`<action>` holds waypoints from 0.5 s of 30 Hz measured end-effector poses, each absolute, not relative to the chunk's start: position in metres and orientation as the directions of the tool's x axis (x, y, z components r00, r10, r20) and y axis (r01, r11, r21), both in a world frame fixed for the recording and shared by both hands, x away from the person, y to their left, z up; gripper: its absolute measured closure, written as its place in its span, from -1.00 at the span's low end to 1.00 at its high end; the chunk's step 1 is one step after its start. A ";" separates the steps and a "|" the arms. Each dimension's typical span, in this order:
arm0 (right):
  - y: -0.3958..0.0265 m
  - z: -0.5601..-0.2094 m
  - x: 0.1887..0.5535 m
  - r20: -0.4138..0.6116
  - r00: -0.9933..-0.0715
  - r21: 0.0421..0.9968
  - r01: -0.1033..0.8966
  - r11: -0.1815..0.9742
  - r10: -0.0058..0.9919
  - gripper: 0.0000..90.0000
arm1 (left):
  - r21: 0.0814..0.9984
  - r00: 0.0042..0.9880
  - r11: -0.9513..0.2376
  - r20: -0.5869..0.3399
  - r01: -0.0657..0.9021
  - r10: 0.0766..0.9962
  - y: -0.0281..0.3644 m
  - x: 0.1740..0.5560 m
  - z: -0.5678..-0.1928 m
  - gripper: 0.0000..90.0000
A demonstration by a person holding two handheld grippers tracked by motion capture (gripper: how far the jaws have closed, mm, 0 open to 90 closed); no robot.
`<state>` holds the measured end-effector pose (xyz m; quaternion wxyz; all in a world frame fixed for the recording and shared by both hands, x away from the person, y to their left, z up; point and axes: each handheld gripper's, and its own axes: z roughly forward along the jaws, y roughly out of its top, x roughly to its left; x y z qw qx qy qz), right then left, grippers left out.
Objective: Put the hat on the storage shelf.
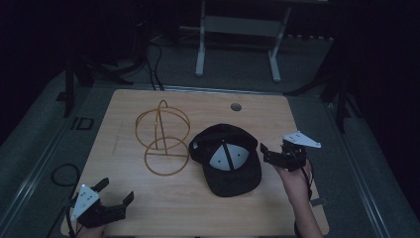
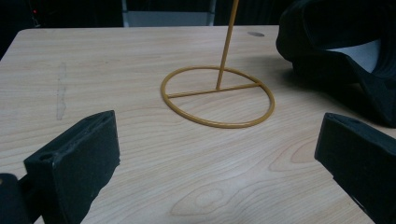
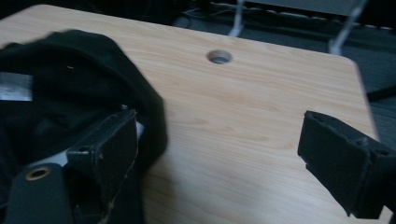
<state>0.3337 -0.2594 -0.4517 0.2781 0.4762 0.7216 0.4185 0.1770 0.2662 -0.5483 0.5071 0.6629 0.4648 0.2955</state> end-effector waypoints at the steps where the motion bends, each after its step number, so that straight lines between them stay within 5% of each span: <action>1: -0.256 -0.452 0.335 -0.007 -0.407 0.868 0.451 0.207 0.913 -0.73 | 0.948 0.391 -0.051 -0.081 0.315 0.917 0.266 0.177 -0.548 -0.99; 15: -0.212 -0.456 0.365 -0.080 -0.498 0.833 0.443 0.332 0.864 -0.39 | 0.948 0.386 -0.043 -0.086 0.315 0.919 0.269 0.177 -0.549 -0.99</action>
